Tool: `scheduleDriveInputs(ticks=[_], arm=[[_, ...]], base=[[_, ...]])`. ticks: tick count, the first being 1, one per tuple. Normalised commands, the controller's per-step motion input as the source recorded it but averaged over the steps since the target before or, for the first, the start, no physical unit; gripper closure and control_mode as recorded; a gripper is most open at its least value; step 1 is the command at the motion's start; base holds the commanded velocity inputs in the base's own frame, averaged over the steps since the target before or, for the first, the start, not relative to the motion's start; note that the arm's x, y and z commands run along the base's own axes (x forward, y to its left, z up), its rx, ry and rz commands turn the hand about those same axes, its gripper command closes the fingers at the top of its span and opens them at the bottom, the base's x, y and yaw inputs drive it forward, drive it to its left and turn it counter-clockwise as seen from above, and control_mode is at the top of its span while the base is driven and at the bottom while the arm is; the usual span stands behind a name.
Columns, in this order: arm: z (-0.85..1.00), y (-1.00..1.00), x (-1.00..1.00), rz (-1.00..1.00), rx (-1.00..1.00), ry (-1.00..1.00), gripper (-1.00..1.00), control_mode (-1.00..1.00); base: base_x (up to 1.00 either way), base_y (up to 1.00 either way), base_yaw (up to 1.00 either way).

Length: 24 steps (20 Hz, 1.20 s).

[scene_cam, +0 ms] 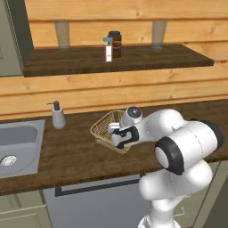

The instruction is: Open the cabinet, pick up the bread from the cabinet and place it in the basket. Then move the basket to the dining counter.

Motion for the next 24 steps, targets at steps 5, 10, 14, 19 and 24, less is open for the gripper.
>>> scheduleDriveInputs(ticks=[5,10,14,19,24], arm=[[0.33,0.11,-0.04,0.00,0.00,0.00,-1.00,-1.00],[0.54,0.64,-0.43,0.10,0.00,0.06,-1.00,-1.00],[0.31,0.71,-0.29,0.15,-0.03,0.20,-1.00,-1.00],[-0.12,0.52,-0.06,0.06,-0.24,0.13,-1.00,-1.00],[-0.43,0.03,0.01,0.00,-0.19,0.16,-1.00,-1.00]], base=[[0.00,0.00,0.00],[0.00,0.00,0.00],[0.00,0.00,0.00],[0.00,0.00,0.00],[0.00,0.00,0.00]])
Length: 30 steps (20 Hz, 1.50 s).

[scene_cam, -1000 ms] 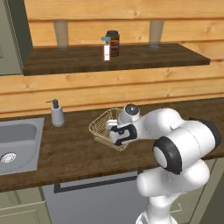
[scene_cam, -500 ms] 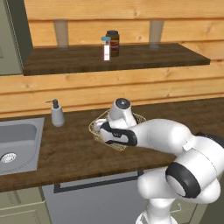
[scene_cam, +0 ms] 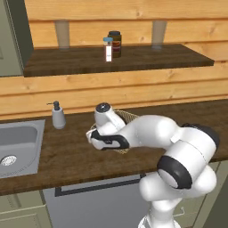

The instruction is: Open the cabinet, pick up the bread from the cabinet and place it in the basket. Then move the basket to the dining counter.

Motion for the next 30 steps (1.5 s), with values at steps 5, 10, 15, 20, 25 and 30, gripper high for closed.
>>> scheduleDriveInputs(ticks=[5,10,15,20,25,30], arm=[[-0.38,-0.14,0.04,0.00,-0.08,0.12,-1.00,-1.00],[-0.31,-0.19,0.14,0.00,-0.07,0.04,-1.00,-1.00],[-0.18,-0.07,0.08,0.00,-0.07,0.00,1.00,-1.00],[-0.07,-0.03,-0.04,0.01,0.04,0.00,1.00,-1.00],[0.67,0.01,-0.76,0.10,-0.09,-0.16,1.00,-1.00],[0.97,0.06,-0.93,0.10,-0.09,-0.18,1.00,-1.00]], base=[[0.00,0.00,0.00],[0.00,0.00,0.00],[0.00,0.00,0.00],[0.00,0.00,0.00],[0.00,0.00,0.00],[0.00,0.00,0.00]])
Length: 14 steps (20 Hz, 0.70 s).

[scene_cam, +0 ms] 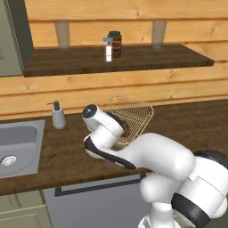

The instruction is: Open the cabinet, pick up the bread from the cabinet and place it in the basket. Then move the basket to the dining counter.

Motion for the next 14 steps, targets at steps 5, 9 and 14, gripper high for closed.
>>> scheduleDriveInputs(ticks=[5,9,14], arm=[[0.99,-0.05,-1.00,0.00,0.11,-0.02,1.00,-1.00],[0.88,-0.30,-0.97,0.00,0.22,0.00,1.00,-1.00],[0.73,-0.54,-0.67,0.00,0.10,0.02,1.00,-1.00]], base=[[0.00,0.00,0.00],[0.00,0.00,0.00],[0.00,0.00,0.00]])
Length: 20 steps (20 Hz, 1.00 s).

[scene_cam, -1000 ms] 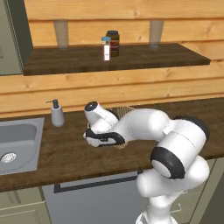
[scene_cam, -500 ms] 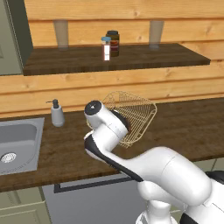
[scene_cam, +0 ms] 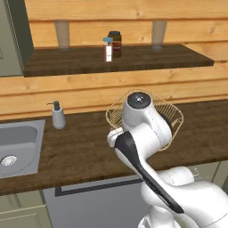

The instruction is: Open the cabinet, pick up the bread from the cabinet and place it in the basket. Then move the basket to the dining counter.

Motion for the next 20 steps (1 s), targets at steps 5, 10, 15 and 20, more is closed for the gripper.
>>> scheduleDriveInputs(ticks=[5,10,15,20], arm=[[0.72,-0.63,-0.31,-0.03,0.02,0.13,1.00,-1.00],[0.38,-0.95,-0.26,-0.07,0.02,0.11,1.00,-1.00],[0.09,-1.00,-0.06,-0.12,0.00,0.10,1.00,-1.00],[0.00,-0.85,0.00,-0.26,-0.02,0.12,1.00,-1.00]], base=[[0.00,0.00,0.00],[0.00,0.00,0.00],[0.00,0.00,0.00],[0.00,0.00,0.00]])
